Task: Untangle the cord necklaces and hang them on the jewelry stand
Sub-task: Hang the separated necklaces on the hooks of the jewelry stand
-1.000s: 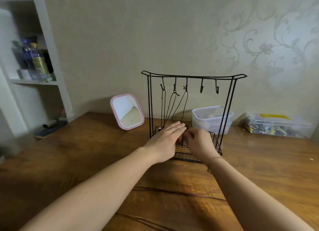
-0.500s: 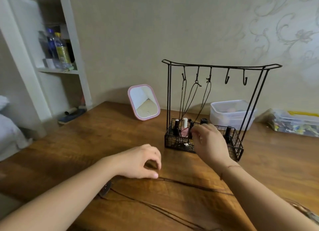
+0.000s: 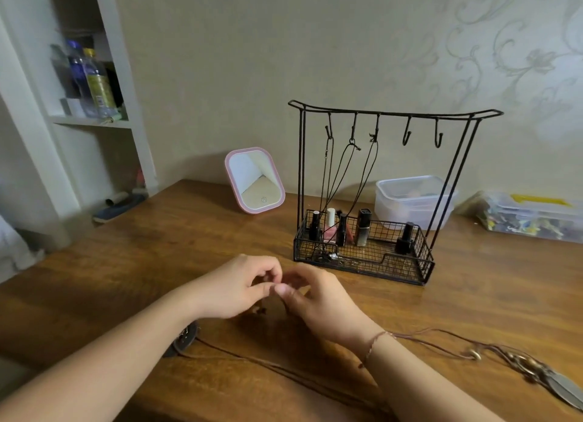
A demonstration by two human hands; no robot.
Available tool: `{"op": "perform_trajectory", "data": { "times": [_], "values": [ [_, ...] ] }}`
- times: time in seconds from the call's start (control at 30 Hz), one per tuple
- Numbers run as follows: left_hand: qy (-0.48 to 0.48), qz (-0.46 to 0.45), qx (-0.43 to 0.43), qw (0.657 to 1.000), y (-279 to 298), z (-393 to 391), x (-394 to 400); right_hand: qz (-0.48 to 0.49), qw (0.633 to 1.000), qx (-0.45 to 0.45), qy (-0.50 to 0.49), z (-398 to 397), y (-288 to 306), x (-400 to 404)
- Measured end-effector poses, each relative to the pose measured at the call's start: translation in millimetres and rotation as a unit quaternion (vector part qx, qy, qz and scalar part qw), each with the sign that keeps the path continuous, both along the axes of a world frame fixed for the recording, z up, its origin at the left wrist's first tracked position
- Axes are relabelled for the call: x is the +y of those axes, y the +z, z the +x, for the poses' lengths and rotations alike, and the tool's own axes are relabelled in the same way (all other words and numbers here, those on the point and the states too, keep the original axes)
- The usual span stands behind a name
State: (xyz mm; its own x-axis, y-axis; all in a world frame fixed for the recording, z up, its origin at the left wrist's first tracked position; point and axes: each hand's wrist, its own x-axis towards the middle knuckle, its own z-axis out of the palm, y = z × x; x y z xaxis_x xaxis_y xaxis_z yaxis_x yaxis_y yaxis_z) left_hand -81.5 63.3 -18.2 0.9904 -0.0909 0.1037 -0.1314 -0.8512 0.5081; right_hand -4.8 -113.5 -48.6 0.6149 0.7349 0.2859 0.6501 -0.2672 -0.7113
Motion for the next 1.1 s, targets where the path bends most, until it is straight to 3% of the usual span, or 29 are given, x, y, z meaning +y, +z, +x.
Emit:
{"op": "perform_trajectory", "data": {
  "times": [0.1, 0.2, 0.3, 0.37, 0.47, 0.53, 0.57, 0.6, 0.7, 0.8, 0.87, 0.97, 1.1],
  "values": [
    [-0.013, -0.111, -0.034, 0.993, 21.7, 9.7, -17.3, 0.129, 0.979, 0.157, 0.002, 6.3, 12.2, -11.8],
    [-0.002, -0.23, -0.035, 0.973, 43.9, 25.0, -25.0, 0.145, 0.951, 0.27, 0.032, 15.7, 23.5, -38.2],
    [0.012, -0.376, -0.046, 0.926, 71.4, 38.1, -19.2, 0.115, 0.963, 0.244, 0.011, 25.3, 33.1, -72.8],
    [0.016, -0.407, -0.083, 0.909, 89.6, 42.2, -10.5, 0.119, 0.971, 0.203, -0.027, 29.1, 39.8, -97.1],
    [-0.009, -0.263, -0.117, 0.957, 108.6, 44.1, -15.1, 0.112, 0.985, 0.047, -0.125, 30.0, 50.2, -119.2],
    [-0.06, -0.12, -0.122, 0.983, 117.5, 45.2, -39.2, 0.077, 0.967, -0.122, -0.21, 27.1, 56.7, -117.3],
    [-0.089, -0.075, -0.121, 0.986, 120.9, 45.7, -54.6, 0.098, 0.958, -0.153, -0.222, 23.6, 61.2, -110.9],
    [-0.115, -0.051, -0.121, 0.985, 123.5, 47.2, -69.4, 0.143, 0.963, -0.119, -0.195, 19.3, 66.4, -102.4],
    [-0.163, -0.066, -0.142, 0.974, 130.8, 54.0, -96.8, 0.233, 0.963, 0.133, -0.024, 7.4, 77.2, -75.1],
    [-0.088, -0.173, -0.19, 0.962, 137.5, 63.8, -80.2, 0.237, 0.938, 0.251, 0.013, 4.1, 73.8, -80.6],
    [0.01, -0.234, -0.207, 0.95, 133.6, 69.1, -48.0, 0.205, 0.941, 0.268, -0.002, 10.9, 70.6, -106.1],
    [0.144, -0.13, -0.213, 0.958, 106.7, 67.8, 16.8, 0.127, 0.962, 0.241, -0.035, 25.1, 82.0, -152.5],
    [0.132, 0.082, -0.001, 0.988, 60.5, 51.3, 41.5, 0.055, 0.985, 0.159, -0.022, 25.6, 107.9, -160.0]
  ]
}}
